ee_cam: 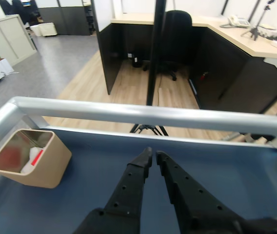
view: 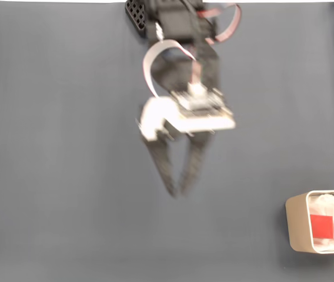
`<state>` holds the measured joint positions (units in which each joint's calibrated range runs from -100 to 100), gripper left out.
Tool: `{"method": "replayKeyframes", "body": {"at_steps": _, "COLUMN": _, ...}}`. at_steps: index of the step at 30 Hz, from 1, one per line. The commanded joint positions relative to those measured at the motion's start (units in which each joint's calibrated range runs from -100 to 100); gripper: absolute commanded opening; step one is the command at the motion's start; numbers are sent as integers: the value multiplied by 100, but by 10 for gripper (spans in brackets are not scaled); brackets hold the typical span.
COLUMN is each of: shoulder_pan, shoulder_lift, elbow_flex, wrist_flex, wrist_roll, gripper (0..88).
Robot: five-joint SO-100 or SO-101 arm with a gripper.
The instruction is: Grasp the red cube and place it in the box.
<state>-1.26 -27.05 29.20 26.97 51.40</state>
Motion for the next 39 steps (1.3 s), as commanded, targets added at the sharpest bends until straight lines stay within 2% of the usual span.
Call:
{"method": "replayKeyframes", "body": {"at_steps": 1, "shoulder_pan": 247, "shoulder_lift": -1749, "elbow_flex": 1632, "wrist_flex": -189, "wrist_roll": -49, "gripper": 0}}
{"method": "replayKeyframes", "body": {"at_steps": 6, "shoulder_pan": 190, "shoulder_lift": -3768, "elbow_flex": 3722, "wrist_flex": -148, "wrist_roll": -122, "gripper": 0}}
{"method": "replayKeyframes", "body": {"at_steps": 11, "shoulder_pan": 162, "shoulder_lift": -5752, "elbow_flex": 5401, "wrist_flex": 483, "wrist_roll": -161, "gripper": 0}}
{"method": "replayKeyframes", "body": {"at_steps": 19, "shoulder_pan": 140, "shoulder_lift": -7278, "elbow_flex": 6924, "wrist_flex": 1672, "wrist_roll": -288, "gripper": 0}}
{"method": "replayKeyframes", "body": {"at_steps": 27, "shoulder_pan": -9, "shoulder_lift": -7295, "elbow_flex": 7061, "wrist_flex": 3385, "wrist_roll": -322, "gripper": 0}}
{"method": "replayKeyframes", "body": {"at_steps": 39, "shoulder_pan": -9, "shoulder_lift": -7295, "elbow_flex": 7061, "wrist_flex": 4598, "wrist_roll": 20, "gripper": 0}}
